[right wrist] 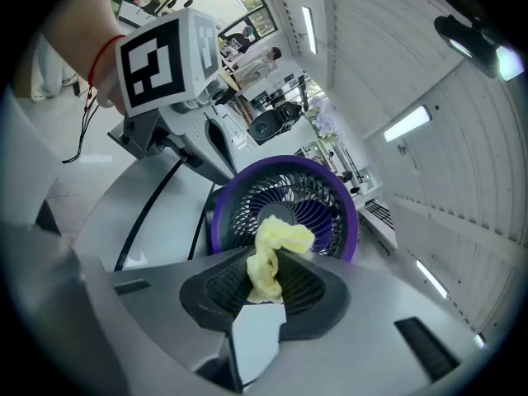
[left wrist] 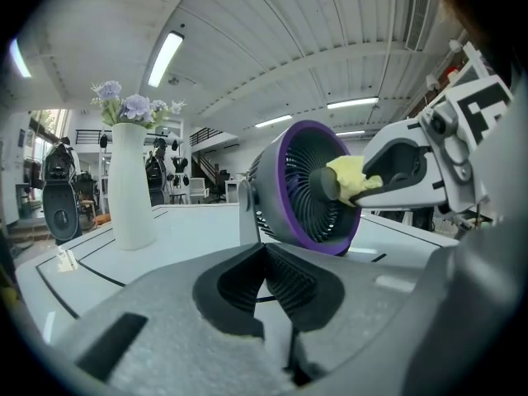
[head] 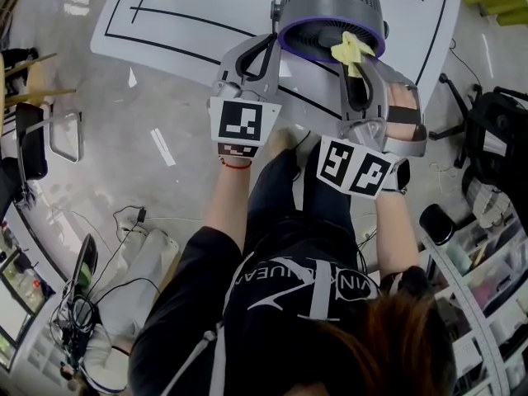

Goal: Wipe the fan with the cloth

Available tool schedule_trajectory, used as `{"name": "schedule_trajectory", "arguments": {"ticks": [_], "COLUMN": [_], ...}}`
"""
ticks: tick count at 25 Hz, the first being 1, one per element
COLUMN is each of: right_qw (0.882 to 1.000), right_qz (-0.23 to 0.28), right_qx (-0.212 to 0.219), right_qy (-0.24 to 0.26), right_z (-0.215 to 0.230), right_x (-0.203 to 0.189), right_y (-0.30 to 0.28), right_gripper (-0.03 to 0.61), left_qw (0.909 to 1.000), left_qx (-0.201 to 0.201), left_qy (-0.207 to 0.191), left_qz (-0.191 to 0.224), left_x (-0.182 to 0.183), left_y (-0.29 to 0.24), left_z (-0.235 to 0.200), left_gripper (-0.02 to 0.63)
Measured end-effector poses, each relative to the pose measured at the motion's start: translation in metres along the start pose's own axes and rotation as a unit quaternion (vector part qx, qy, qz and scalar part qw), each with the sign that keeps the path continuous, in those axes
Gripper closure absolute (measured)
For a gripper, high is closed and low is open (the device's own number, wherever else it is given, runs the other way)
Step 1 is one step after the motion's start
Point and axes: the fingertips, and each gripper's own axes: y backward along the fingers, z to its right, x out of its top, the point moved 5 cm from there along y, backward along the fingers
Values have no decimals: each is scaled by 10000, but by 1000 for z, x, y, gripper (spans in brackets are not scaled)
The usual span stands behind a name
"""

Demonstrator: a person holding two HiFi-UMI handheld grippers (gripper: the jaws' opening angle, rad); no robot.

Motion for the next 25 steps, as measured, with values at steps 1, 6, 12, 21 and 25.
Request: {"name": "schedule_trajectory", "arguments": {"ticks": [1, 6, 12, 21, 25], "right_qw": [10000, 9991, 9959, 9889, 9817], "right_qz": [-19, 4, 96, 274, 372], "right_qx": [75, 422, 749, 1130, 1288], "right_qy": [43, -18, -503, -922, -1352], "right_z": [-3, -15, -19, -27, -25], "right_x": [0, 3, 10, 26, 31], "right_y": [-1, -7, -12, -21, -24], "right_gripper": [503, 505, 505, 505, 505], "left_qw": [10000, 10000, 10000, 9992, 9993], "left_qx": [-3, 5, -42, -281, -288], "left_qy": [2, 18, 40, -76, 39], "left_qz": [-1, -23, -66, -286, -243], "left_x": [0, 0, 0, -7, -7], "left_y": [0, 0, 0, -6, -6], "left_z": [0, -1, -1, 12, 7], "left_gripper": [603, 603, 603, 603, 603]}}
